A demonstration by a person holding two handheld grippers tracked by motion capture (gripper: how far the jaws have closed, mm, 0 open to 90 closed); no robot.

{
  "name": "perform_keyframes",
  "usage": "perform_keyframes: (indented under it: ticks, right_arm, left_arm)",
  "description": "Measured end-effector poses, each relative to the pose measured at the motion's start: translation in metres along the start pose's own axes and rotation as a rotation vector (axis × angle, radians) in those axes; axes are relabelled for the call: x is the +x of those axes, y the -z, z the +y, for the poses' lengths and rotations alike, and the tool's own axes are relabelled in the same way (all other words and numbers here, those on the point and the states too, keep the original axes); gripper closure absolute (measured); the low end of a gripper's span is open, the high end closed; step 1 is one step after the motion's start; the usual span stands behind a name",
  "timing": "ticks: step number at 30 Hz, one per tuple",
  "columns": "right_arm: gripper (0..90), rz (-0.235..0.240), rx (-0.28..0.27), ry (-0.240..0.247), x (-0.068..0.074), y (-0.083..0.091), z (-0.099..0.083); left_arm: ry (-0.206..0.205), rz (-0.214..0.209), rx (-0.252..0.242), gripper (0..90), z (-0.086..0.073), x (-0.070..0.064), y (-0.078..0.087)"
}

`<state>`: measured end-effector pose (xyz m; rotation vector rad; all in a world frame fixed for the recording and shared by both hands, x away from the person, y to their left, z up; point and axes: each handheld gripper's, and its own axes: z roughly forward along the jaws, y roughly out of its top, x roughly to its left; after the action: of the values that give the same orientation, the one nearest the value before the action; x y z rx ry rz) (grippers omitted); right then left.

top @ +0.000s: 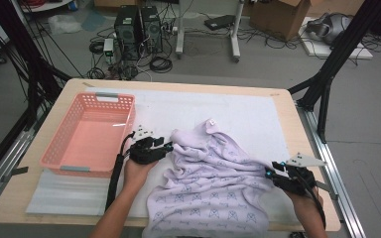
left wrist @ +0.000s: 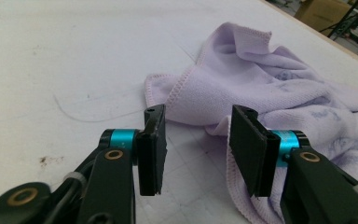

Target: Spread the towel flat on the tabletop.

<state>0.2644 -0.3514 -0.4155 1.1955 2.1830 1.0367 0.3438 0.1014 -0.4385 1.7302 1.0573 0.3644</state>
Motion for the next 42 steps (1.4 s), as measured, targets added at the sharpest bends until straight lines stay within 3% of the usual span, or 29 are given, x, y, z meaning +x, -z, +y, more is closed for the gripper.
perform_keyframes:
  ticks: [6,13,17,19,20,22,24,29,31,32,33,35,37,42]
  right_arm:
    - [50.8,0.057,-0.081,0.033,0.001,-0.035,0.045]
    - [48.6,0.119,0.01,0.177,0.017,-0.111,0.096]
    - [49.7,0.162,0.033,0.202,0.023,-0.15,0.112]
    - [57.1,0.162,0.066,0.204,0.024,-0.165,0.114]
    - [75.3,0.157,0.086,0.218,0.024,-0.169,0.114]
    - [83.2,0.102,0.107,0.234,0.02,-0.169,0.114]
    - [84.0,0.046,0.099,0.194,0.007,-0.161,0.113]
    - [82.3,-0.198,0.088,0.019,-0.039,-0.126,0.103]
    - [81.5,-0.27,0.112,-0.018,-0.05,-0.116,0.095]
    - [76.5,-0.314,0.122,-0.025,-0.055,-0.11,0.089]
    - [68.7,-0.329,0.124,-0.048,-0.059,-0.105,0.083]
    - [62.0,-0.298,0.117,-0.114,-0.064,-0.096,0.074]
    - [59.8,-0.288,0.06,-0.116,-0.063,-0.084,0.069]
    - [54.4,-0.238,-0.037,-0.084,-0.047,-0.048,0.056]
  left_arm:
    - [0.003,-0.002,-0.001,53.3,0.0,0.002,-0.002]
    - [0.015,-0.012,-0.01,52.8,-0.001,0.002,-0.005]
    - [-0.001,-0.022,0.001,52.3,0.005,-0.001,-0.008]
    - [-0.016,-0.025,0.0,52.1,0.009,-0.004,-0.011]
    - [-0.021,-0.03,0.0,52.0,0.011,-0.006,-0.012]
    - [-0.032,-0.033,0.0,51.5,0.015,-0.008,-0.014]
    - [-0.034,-0.031,0.0,51.3,0.017,-0.008,-0.016]
    - [-0.025,-0.03,0.006,50.3,0.02,-0.008,-0.023]
    - [-0.026,-0.027,0.012,49.7,0.022,-0.009,-0.027]
    - [-0.023,-0.028,0.011,49.1,0.023,-0.009,-0.027]
    - [-0.022,-0.029,0.007,49.1,0.023,-0.009,-0.028]
    - [-0.021,-0.026,0.02,48.9,0.022,-0.008,-0.031]
    - [0.001,-0.036,0.033,48.9,0.021,-0.006,-0.035]
    - [-0.007,-0.028,0.065,48.2,0.029,-0.006,-0.048]
